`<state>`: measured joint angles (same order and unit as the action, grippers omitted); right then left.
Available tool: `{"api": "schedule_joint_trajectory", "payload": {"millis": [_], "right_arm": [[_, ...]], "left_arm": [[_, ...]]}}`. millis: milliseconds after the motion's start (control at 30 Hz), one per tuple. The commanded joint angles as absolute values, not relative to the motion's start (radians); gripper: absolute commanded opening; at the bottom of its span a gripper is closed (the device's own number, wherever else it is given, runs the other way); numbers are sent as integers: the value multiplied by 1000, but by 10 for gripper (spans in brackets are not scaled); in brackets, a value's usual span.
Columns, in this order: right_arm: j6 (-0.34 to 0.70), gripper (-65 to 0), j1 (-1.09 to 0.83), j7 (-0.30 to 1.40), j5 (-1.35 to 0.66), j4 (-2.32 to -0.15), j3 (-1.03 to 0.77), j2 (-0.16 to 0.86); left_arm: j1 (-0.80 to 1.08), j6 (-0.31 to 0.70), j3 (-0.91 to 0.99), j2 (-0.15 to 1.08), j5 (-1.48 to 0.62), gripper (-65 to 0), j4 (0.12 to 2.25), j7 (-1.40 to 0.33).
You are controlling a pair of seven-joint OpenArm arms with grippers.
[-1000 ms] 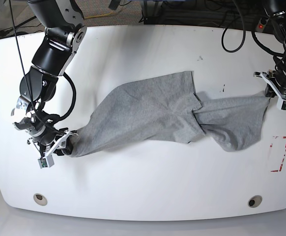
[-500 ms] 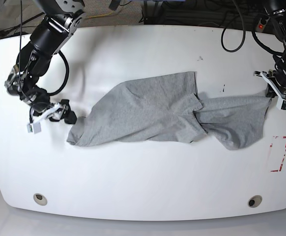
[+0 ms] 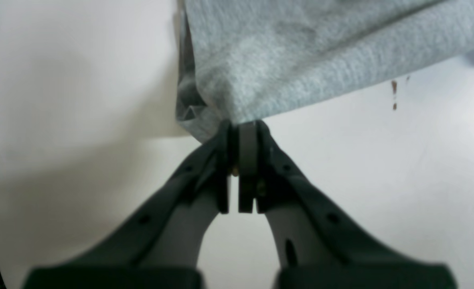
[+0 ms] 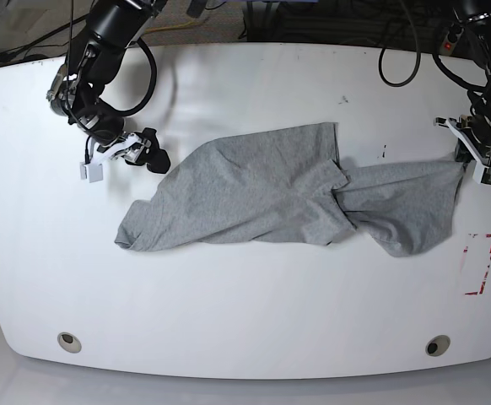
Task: Fold the T-shirt properly
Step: 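Release and regrasp the shirt hem with the right gripper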
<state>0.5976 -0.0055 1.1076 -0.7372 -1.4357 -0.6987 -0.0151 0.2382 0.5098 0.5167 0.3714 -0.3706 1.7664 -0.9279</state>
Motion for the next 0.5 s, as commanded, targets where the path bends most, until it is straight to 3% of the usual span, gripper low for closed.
{"api": "schedule_joint_trajectory", "payload": {"millis": [0,267,467], "right_arm": [[553,-192,10,1095,-745,-1455,-648,-18],[435,-192,36,981,-730,-1405,-486,-21],[420,-192,91,926,-687,-1290,-476,-21]], "left_arm": [[229,507,521,389,-378,-647,1788,-911],[229,507,521,387,-378,-649,1788,-911],[231,507,527,387,-378,-650,1788,-911]]}}
